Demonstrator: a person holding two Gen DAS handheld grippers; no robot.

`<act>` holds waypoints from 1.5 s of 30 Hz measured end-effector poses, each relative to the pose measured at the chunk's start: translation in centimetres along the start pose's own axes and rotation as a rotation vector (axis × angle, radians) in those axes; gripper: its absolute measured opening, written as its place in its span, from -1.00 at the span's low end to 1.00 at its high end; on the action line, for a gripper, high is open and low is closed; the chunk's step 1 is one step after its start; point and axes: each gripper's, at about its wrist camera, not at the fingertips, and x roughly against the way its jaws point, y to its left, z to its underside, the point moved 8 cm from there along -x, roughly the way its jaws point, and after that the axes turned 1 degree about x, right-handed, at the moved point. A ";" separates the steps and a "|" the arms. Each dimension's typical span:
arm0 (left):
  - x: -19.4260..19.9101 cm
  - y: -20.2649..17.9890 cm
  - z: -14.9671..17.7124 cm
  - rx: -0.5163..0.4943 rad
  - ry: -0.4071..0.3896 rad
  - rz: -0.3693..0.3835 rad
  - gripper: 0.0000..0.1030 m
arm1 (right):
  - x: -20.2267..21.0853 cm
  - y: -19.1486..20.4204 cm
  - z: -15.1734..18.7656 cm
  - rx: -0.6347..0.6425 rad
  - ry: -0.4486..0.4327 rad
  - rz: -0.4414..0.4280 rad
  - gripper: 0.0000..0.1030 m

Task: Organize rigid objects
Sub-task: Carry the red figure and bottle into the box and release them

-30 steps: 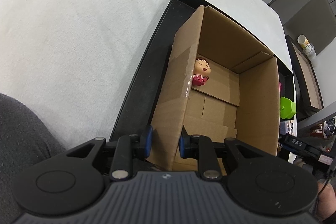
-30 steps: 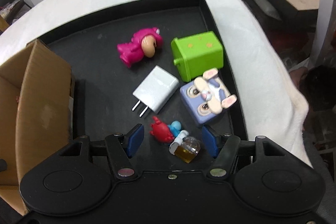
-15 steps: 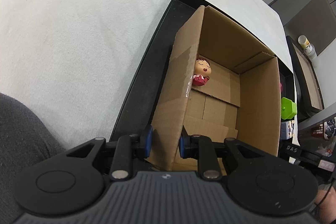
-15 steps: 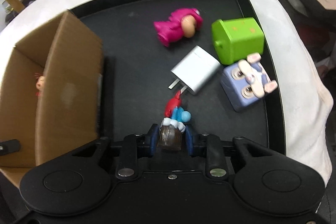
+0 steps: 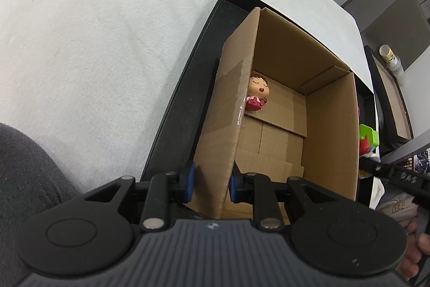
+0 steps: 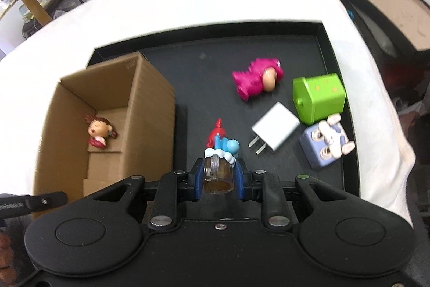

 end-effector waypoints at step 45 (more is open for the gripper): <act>0.6 0.4 1.1 0.016 0.063 0.105 -0.50 | -2.0 12.6 -3.3 0.130 -0.011 -0.109 -0.53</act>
